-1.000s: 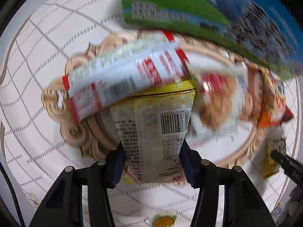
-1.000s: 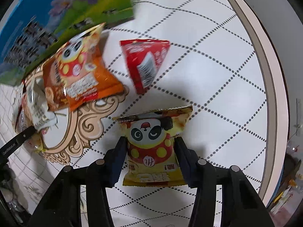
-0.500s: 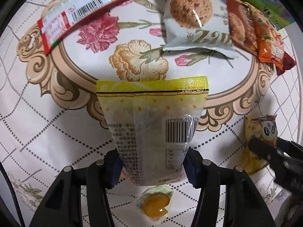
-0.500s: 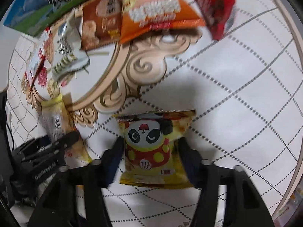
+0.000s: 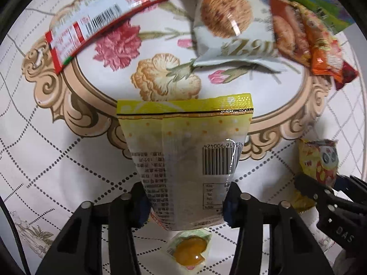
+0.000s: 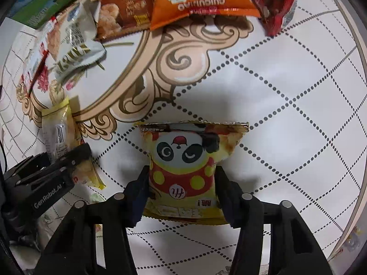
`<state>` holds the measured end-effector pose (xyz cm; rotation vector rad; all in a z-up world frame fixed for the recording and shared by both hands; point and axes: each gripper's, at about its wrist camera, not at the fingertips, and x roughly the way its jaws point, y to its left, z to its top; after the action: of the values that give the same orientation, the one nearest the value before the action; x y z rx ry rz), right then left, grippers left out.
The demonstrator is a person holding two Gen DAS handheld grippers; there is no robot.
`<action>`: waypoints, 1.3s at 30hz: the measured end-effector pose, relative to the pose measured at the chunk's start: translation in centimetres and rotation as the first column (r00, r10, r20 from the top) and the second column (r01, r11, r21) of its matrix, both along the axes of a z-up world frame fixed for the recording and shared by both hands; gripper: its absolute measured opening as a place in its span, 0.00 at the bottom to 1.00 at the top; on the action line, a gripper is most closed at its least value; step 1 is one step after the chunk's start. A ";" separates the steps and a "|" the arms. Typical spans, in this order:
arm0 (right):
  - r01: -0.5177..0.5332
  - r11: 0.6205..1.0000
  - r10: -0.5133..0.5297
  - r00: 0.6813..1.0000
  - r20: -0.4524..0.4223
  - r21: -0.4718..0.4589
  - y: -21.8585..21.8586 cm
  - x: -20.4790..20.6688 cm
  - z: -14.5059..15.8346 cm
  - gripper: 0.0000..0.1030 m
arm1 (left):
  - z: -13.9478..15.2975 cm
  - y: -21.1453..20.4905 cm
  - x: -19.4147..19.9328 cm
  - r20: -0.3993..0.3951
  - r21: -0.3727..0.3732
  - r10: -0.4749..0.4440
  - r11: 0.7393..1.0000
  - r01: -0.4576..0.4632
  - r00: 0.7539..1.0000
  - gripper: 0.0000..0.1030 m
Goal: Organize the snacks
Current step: 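Grasp the clear yellow-topped bread bag with the left tool while the right tool grasps the panda chip bag, then carry both bags into the cardboard box and release them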
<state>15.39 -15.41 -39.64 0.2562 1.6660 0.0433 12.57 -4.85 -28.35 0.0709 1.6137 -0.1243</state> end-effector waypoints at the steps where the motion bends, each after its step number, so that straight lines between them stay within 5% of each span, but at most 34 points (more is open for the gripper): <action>1: -0.006 1.000 0.006 1.000 0.015 -0.003 0.2 -0.1 0.4 0.51 | 0.5 -0.1 0.0 0.004 -0.009 -0.004 1.000 0.004 1.000 0.43; 12: 0.039 0.988 -0.068 0.978 0.198 0.149 -0.9 2.1 10.5 0.49 | 12.3 -2.4 4.9 0.172 -0.187 0.021 0.982 0.012 0.985 0.43; 19: 0.042 0.976 -0.122 0.916 0.381 0.212 -4.8 7.4 19.5 0.49 | 20.6 -4.7 11.9 0.302 -0.288 0.040 0.956 0.051 0.952 0.43; 23: 0.050 0.983 -0.128 0.883 0.452 0.179 -6.7 11.9 22.2 0.49 | 22.8 -5.1 17.4 0.332 -0.281 0.043 0.958 0.055 0.942 0.43; 28: 0.079 0.990 -0.125 0.882 0.453 0.118 -9.2 18.8 22.2 0.49 | 21.1 -5.3 22.4 0.276 -0.214 0.030 0.976 0.031 0.961 0.43; 35: 0.090 0.995 -0.101 0.926 0.364 0.047 -11.1 24.1 17.4 0.50 | 11.3 -4.4 27.3 0.081 -0.100 0.020 0.995 -0.012 0.997 0.43; 39: 0.079 0.997 -0.082 0.949 0.305 0.022 -11.0 25.5 14.1 0.52 | 8.8 -4.0 27.6 0.043 -0.071 0.028 0.997 -0.025 0.999 0.44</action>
<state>40.89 -26.45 -25.51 0.3085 1.3454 0.0274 40.19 -8.83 -19.58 -0.0022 1.5645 -0.1579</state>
